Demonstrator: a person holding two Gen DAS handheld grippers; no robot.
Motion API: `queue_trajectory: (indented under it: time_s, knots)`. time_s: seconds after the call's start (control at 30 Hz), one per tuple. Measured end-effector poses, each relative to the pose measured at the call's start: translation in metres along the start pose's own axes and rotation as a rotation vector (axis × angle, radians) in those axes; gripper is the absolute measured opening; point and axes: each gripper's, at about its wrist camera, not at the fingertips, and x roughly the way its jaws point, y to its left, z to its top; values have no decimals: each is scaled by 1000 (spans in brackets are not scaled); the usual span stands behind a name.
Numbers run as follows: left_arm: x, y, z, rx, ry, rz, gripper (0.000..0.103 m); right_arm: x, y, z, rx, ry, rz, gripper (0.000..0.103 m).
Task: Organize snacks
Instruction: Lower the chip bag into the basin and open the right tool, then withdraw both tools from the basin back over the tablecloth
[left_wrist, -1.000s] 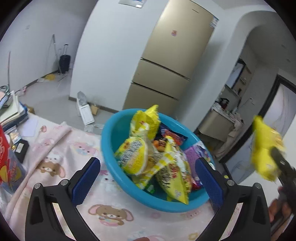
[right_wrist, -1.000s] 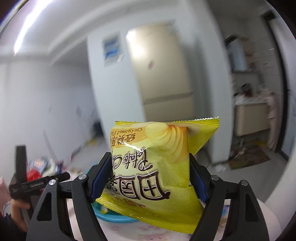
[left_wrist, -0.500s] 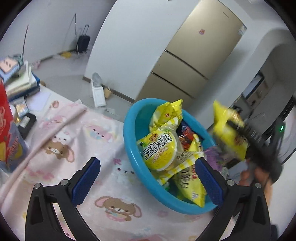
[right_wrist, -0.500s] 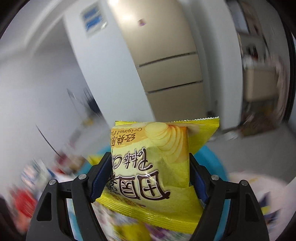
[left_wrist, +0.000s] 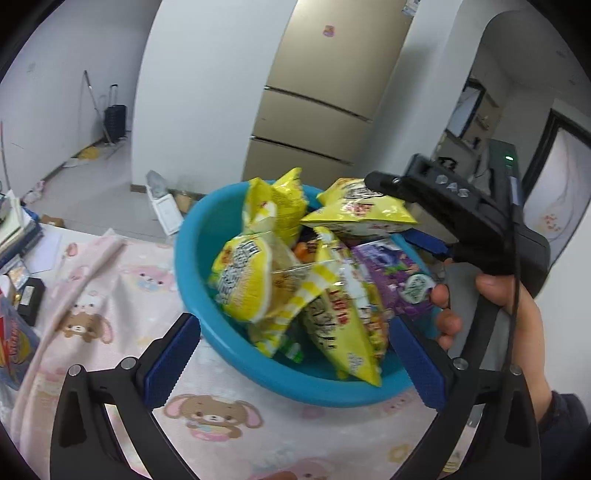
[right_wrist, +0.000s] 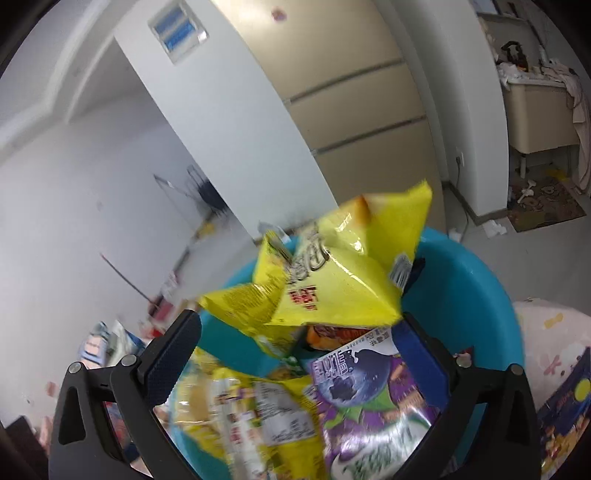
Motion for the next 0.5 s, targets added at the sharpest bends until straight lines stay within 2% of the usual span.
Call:
queue_trajectory:
  time_s: [0.1, 0.23, 0.3, 0.43, 0.5]
  knots:
    - [-13, -4, 3, 16, -41, -24, 103, -34, 12, -7, -33, -72, 39, 103]
    - [-35, -10, 7, 28, -100, -17, 103, -86, 29, -18, -103, -182, 57, 103]
    - [-53, -20, 10, 45, -139, 10, 103, -114, 34, -30, -120, -210, 58, 103]
    - [-95, -51, 7, 140, -244, -58, 103, -168, 39, -58, -157, -299, 26, 103]
    - [-111, -64, 5, 163, -290, -67, 103, -186, 43, -66, -214, -311, -39, 103]
